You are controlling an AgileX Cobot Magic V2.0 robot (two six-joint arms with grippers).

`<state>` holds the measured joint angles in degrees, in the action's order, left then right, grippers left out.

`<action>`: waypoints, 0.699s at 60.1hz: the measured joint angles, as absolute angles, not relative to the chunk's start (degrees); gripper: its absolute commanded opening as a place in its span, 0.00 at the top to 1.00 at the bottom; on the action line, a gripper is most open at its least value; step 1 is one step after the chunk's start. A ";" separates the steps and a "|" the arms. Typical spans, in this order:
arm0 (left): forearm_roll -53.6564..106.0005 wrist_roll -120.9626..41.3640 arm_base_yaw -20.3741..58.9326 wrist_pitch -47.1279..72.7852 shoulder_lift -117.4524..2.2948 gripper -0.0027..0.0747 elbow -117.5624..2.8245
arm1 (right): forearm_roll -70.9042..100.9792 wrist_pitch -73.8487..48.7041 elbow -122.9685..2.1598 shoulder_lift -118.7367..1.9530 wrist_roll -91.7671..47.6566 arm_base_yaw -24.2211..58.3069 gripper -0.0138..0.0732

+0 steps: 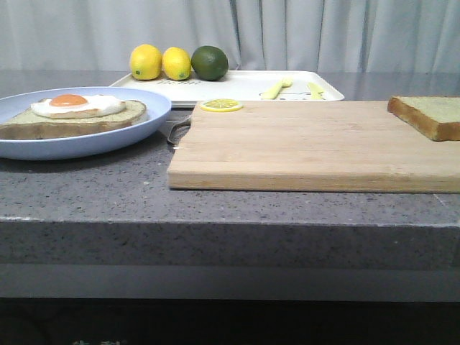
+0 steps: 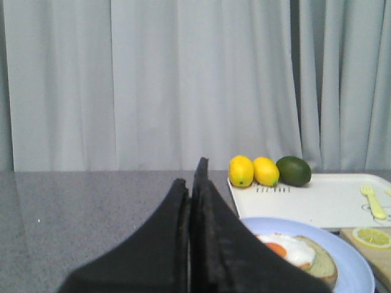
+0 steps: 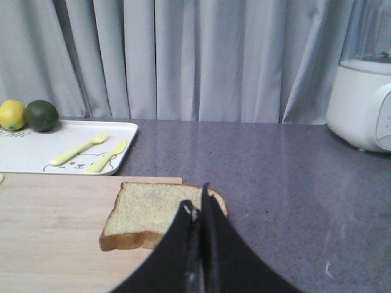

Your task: Place bread and move sandwich to tray

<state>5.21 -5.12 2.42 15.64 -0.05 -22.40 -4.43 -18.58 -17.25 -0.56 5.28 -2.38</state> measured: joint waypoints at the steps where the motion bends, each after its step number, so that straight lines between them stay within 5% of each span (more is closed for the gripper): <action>1: 5.21 -5.12 2.42 16.73 -0.33 0.99 -23.98 | -4.43 -19.84 -18.76 -1.16 5.28 -2.38 0.92; 21: 5.21 -5.12 2.42 35.99 -15.97 0.99 -45.16 | -4.52 -40.08 -38.84 -16.99 5.28 -2.38 0.92; 42: 5.21 -5.12 2.42 39.38 -25.19 0.99 -45.70 | -4.52 -45.42 -40.46 -27.08 5.28 -2.38 0.92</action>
